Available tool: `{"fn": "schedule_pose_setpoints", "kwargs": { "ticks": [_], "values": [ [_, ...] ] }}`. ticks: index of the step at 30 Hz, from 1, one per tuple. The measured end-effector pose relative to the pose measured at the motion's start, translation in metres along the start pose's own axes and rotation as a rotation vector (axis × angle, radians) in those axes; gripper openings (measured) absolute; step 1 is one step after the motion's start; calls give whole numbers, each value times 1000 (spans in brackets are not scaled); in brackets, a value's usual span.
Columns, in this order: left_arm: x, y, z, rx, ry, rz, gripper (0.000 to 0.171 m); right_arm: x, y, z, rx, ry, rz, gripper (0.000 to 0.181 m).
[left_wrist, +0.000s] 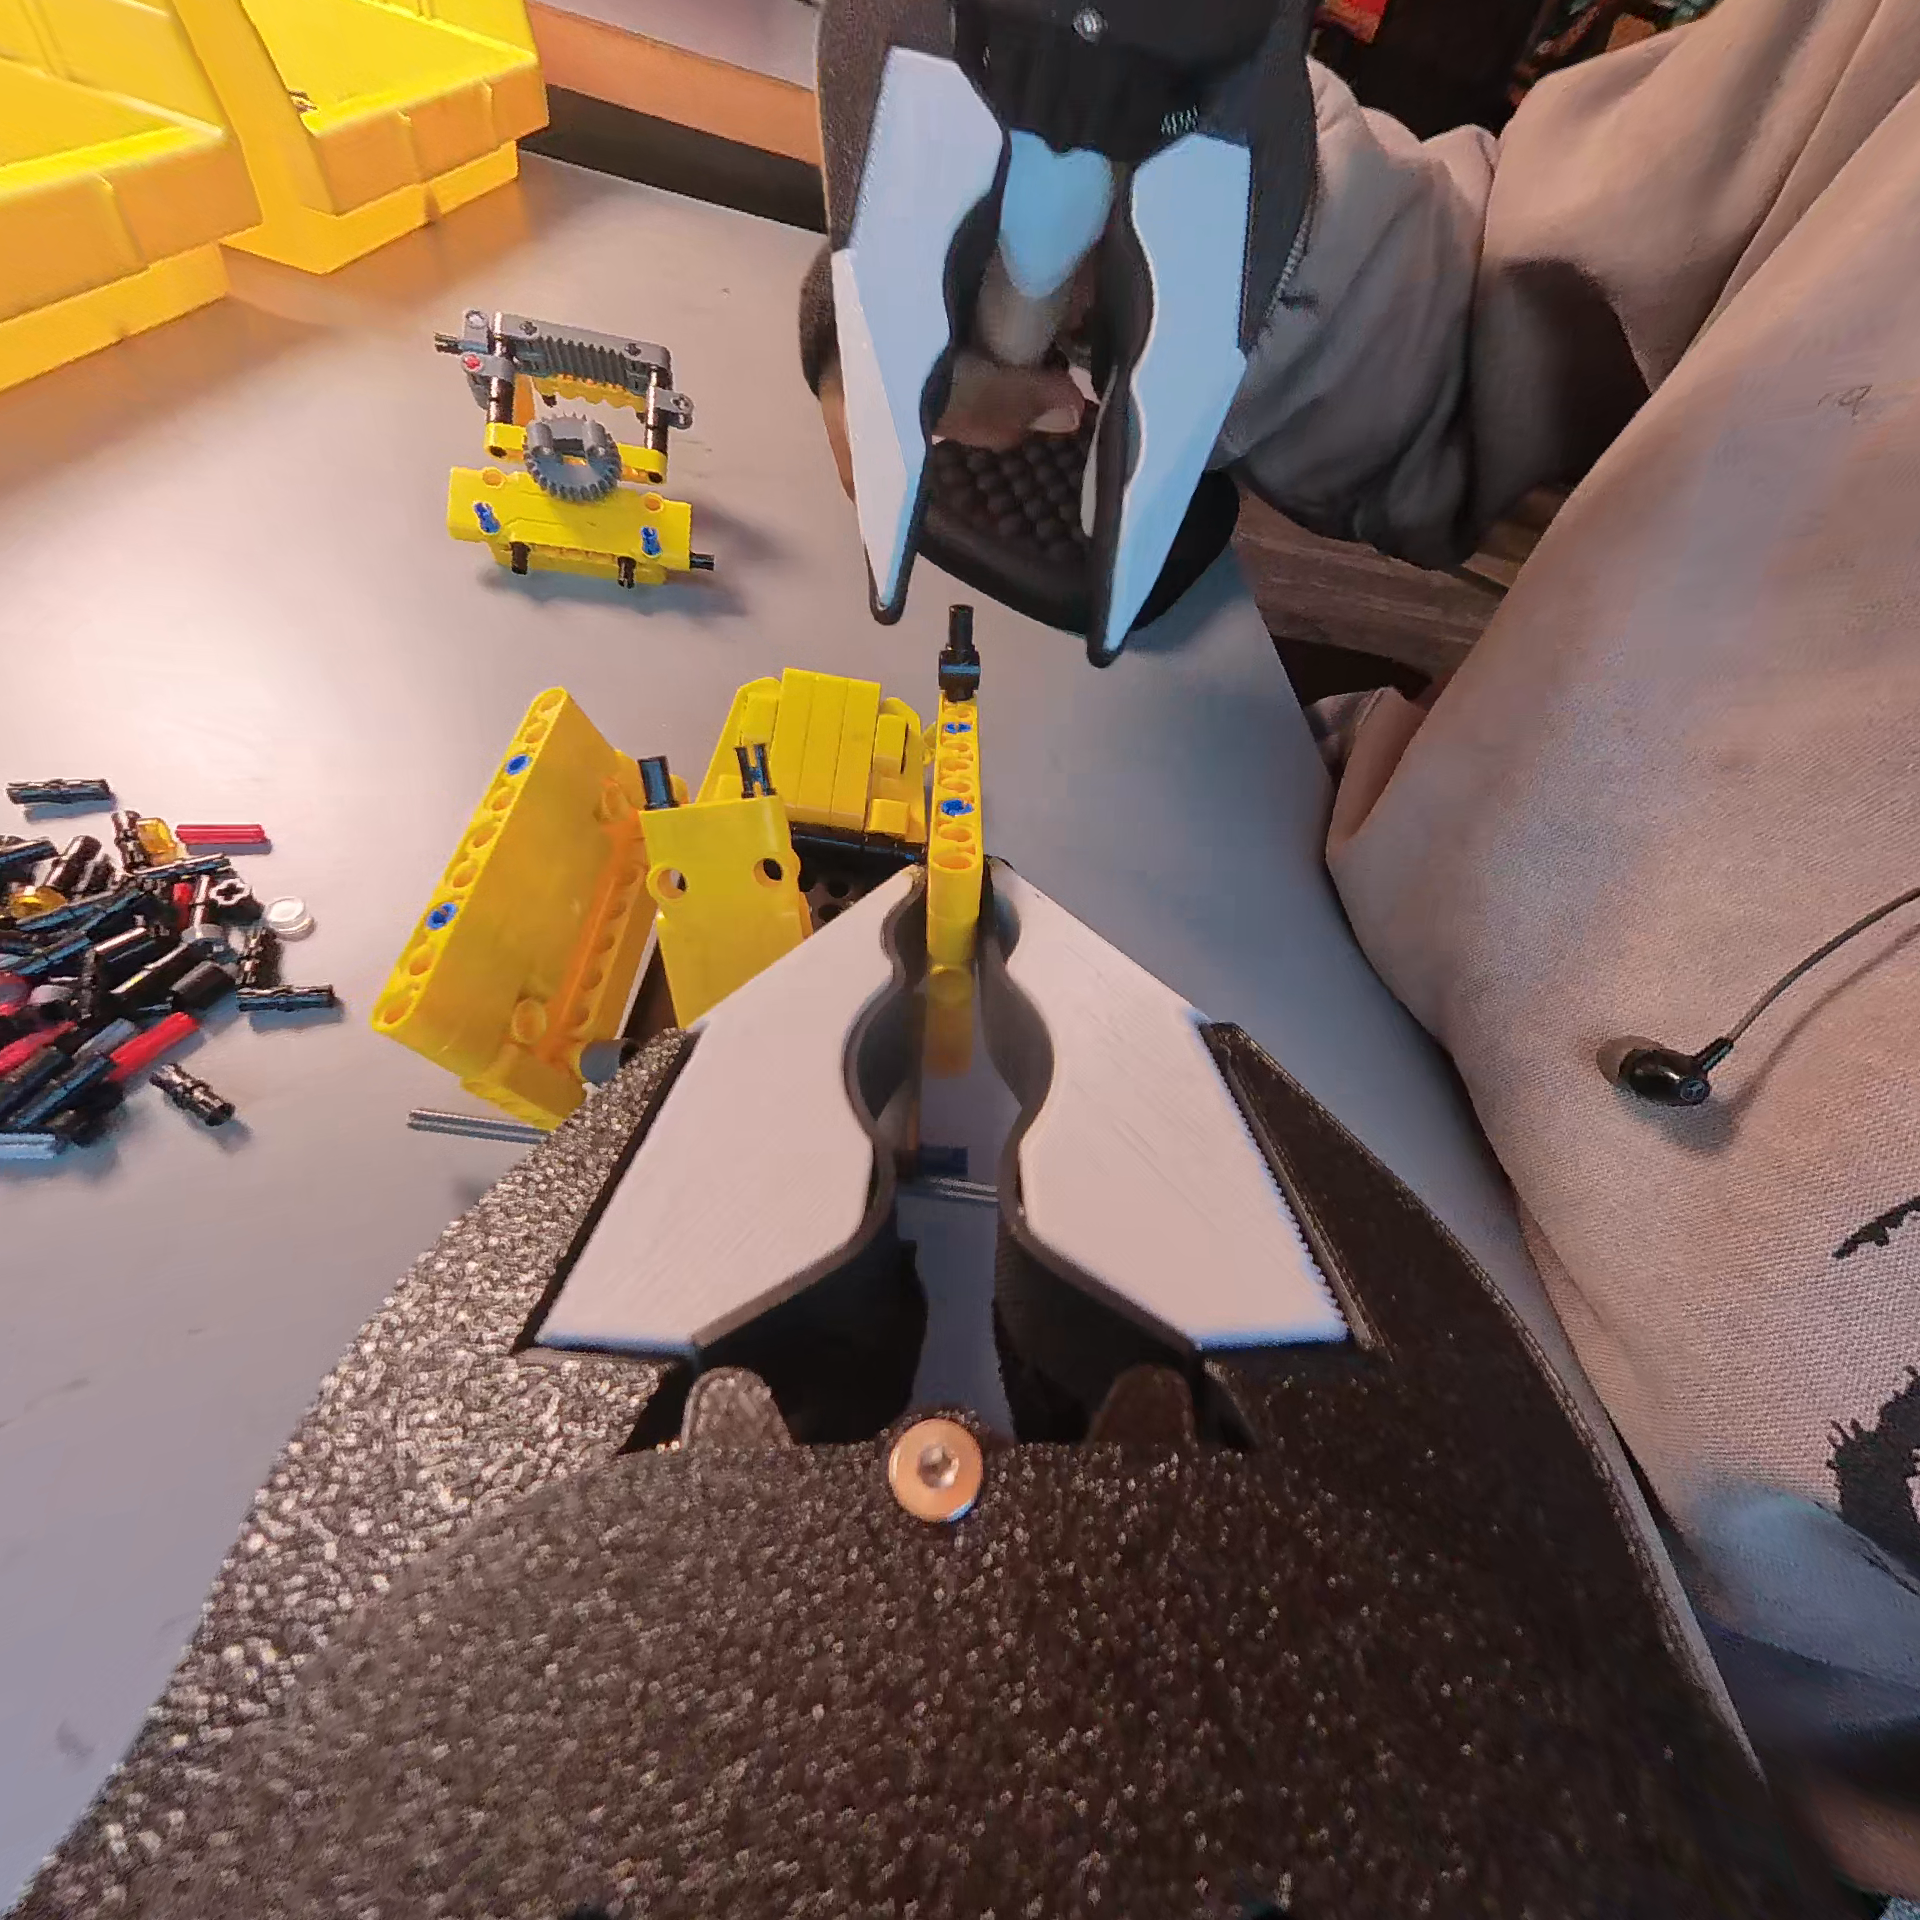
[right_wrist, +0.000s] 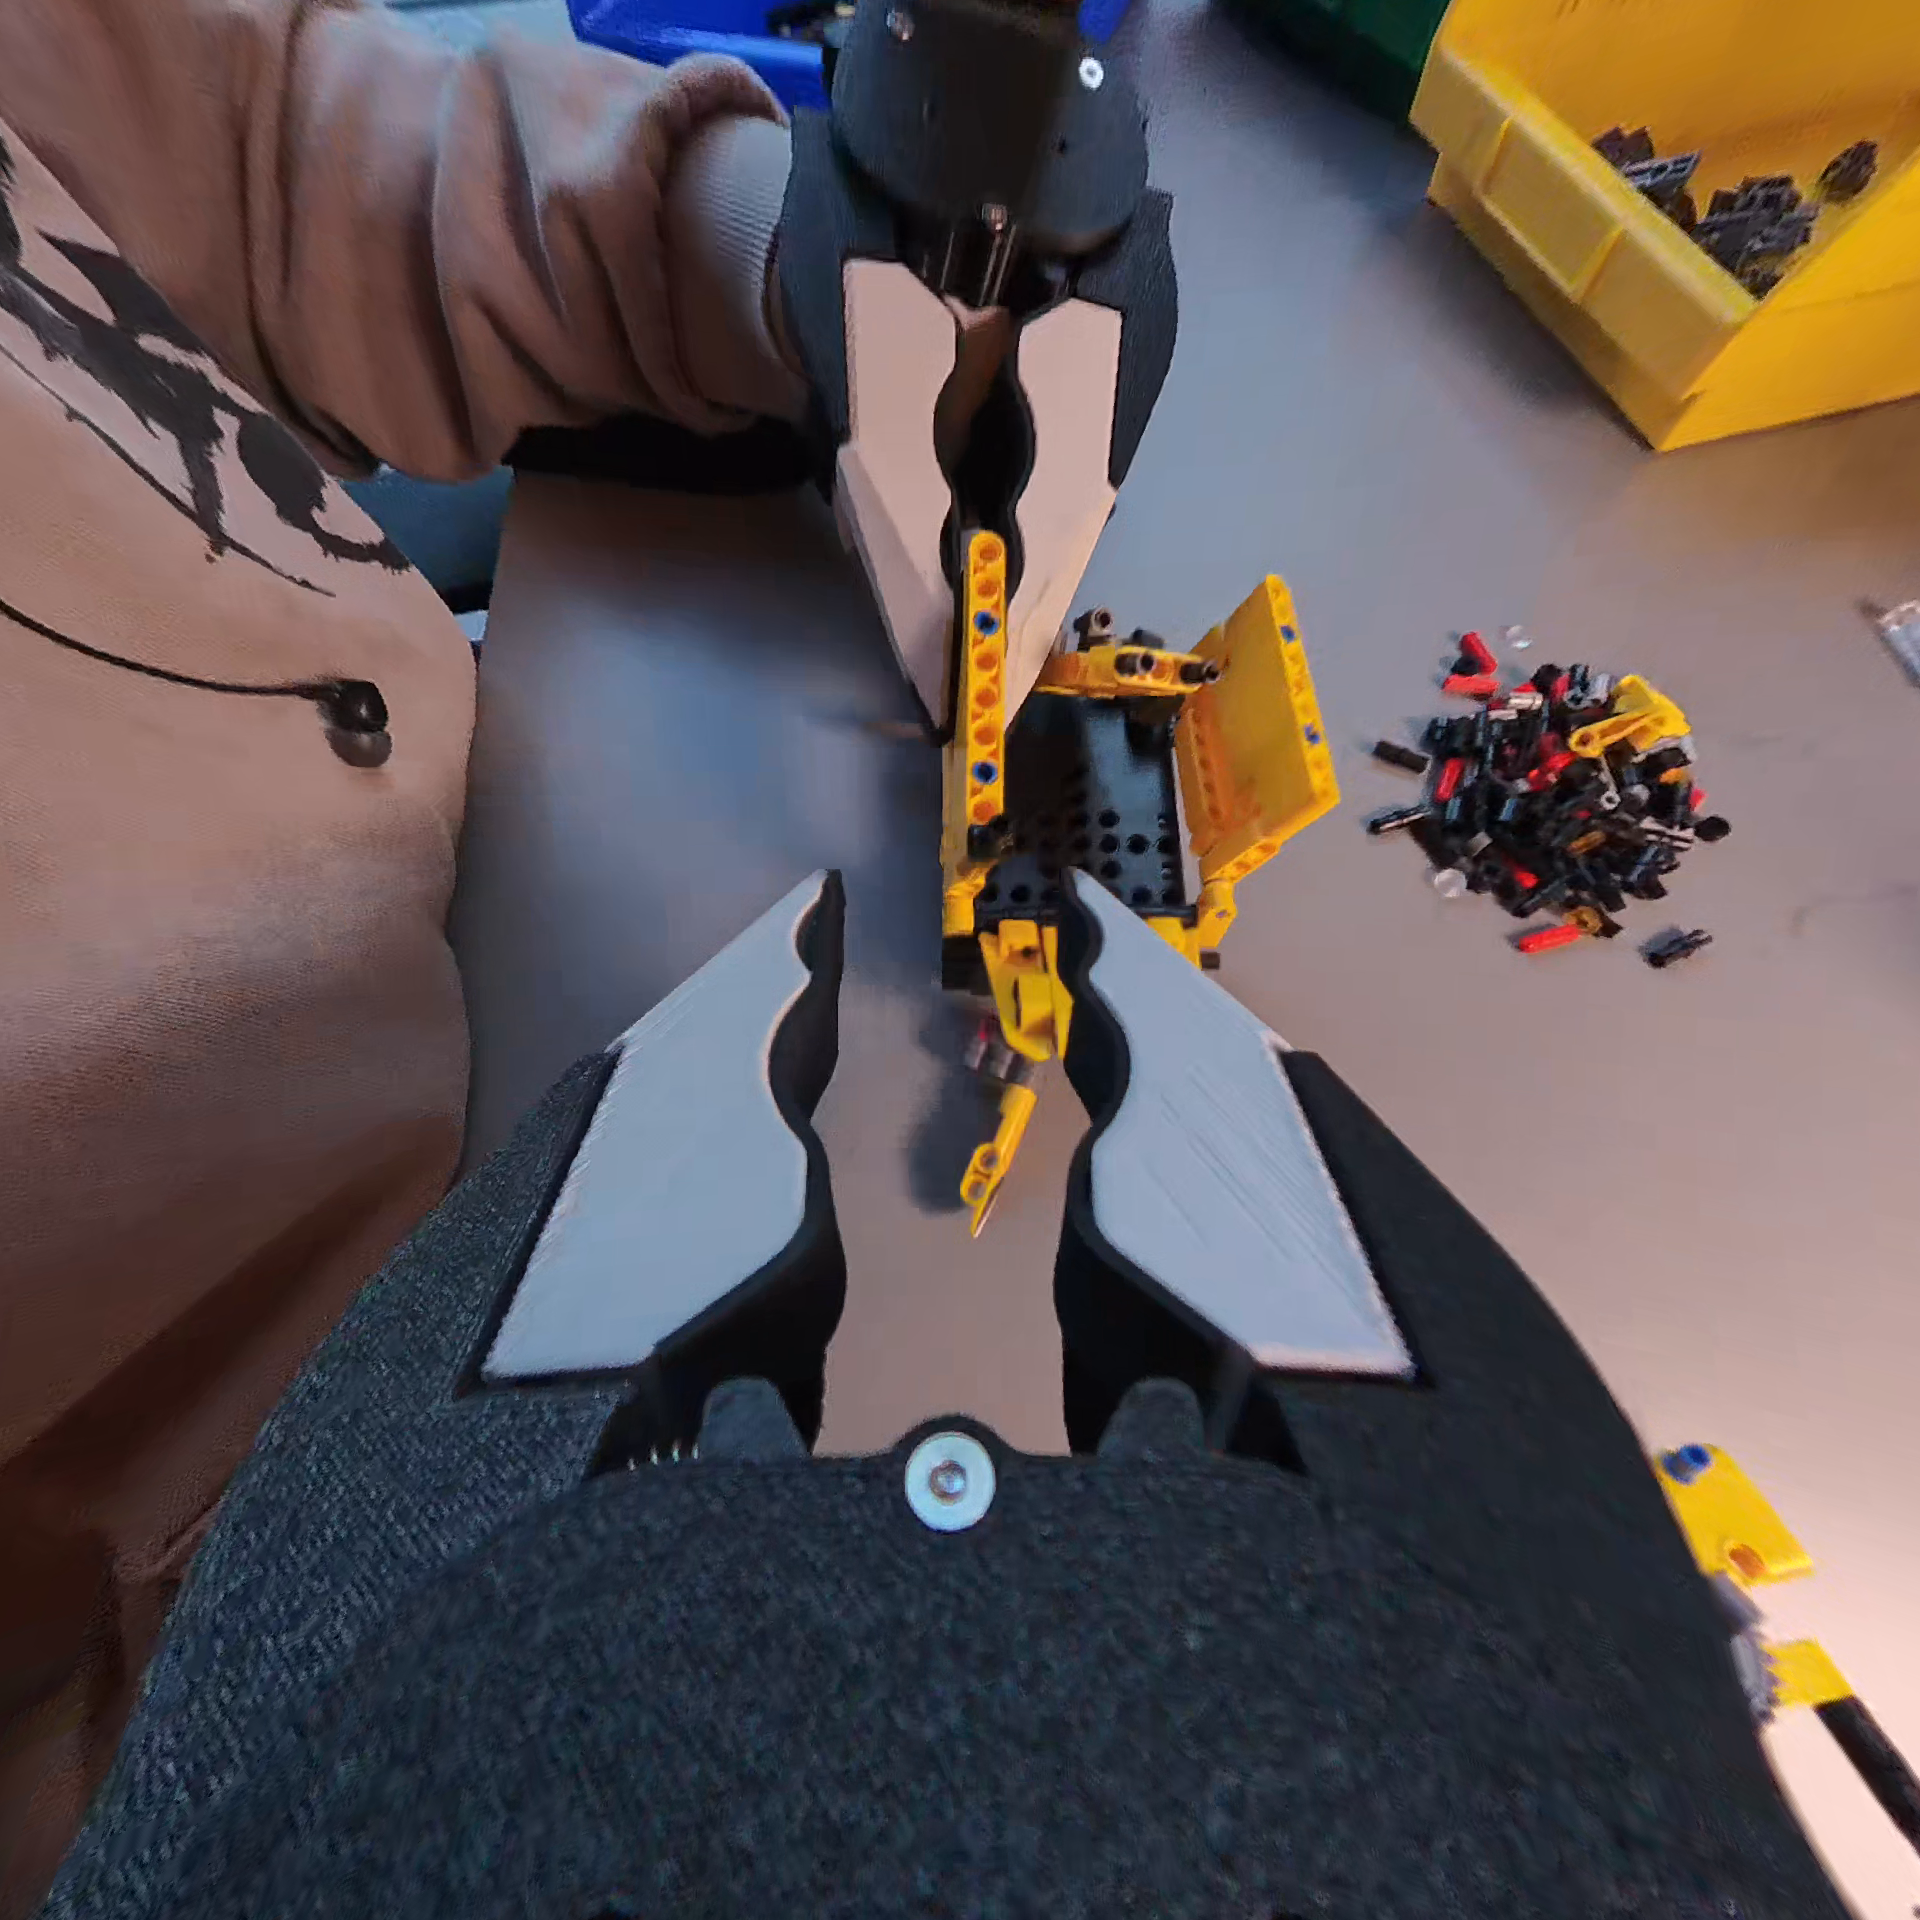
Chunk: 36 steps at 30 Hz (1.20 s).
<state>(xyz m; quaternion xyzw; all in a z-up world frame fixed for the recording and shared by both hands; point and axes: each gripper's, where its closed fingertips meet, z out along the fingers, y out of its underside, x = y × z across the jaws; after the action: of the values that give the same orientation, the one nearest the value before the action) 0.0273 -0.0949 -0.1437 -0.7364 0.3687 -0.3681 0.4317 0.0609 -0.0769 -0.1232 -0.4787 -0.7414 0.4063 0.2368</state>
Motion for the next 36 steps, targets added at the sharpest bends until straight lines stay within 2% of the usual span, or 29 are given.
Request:
{"fn": "schedule_pose_setpoints", "kwargs": {
  "ticks": [3,5,8,10,13,15,18,21,27,29,31,32,34,36],
  "values": [
    [3,2,1,-12,7,14,7,1,-2,9,-22,-6,-48,26],
    [5,3,1,-23,11,27,7,1,-2,15,-21,-3,-77,8],
    [2,11,-5,-100,-40,84,9,-1,-2,17,-29,-19,-98,7],
    [-3,14,-18,-174,-107,152,18,-2,-2,17,-39,-21,-102,7],
    [8,-10,-29,-104,-128,210,20,-4,-3,18,-61,-19,-122,7],
    [17,-17,-20,-102,-119,261,20,-7,-5,21,-76,-24,-143,7],
    [17,-7,-1,-206,-150,342,13,-13,-9,28,-92,-42,-179,7],
    [19,-4,5,-248,-146,340,6,-17,-11,30,-99,-47,-210,6],
    [15,-1,6,-246,-163,271,6,-13,-15,27,22,-35,-136,5],
    [15,1,6,-246,-169,278,6,-12,-73,-14,348,-78,-1,4],
    [15,1,6,-253,-182,318,6,3,-89,-40,319,108,-192,4],
    [15,0,6,-255,-175,305,6,0,-94,-45,332,89,-180,5],
    [13,-2,6,-243,-165,284,6,1,-84,-41,318,60,-134,5],
    [13,-3,7,-216,-162,266,6,4,-74,-41,370,7,-18,6]
  ]
}}
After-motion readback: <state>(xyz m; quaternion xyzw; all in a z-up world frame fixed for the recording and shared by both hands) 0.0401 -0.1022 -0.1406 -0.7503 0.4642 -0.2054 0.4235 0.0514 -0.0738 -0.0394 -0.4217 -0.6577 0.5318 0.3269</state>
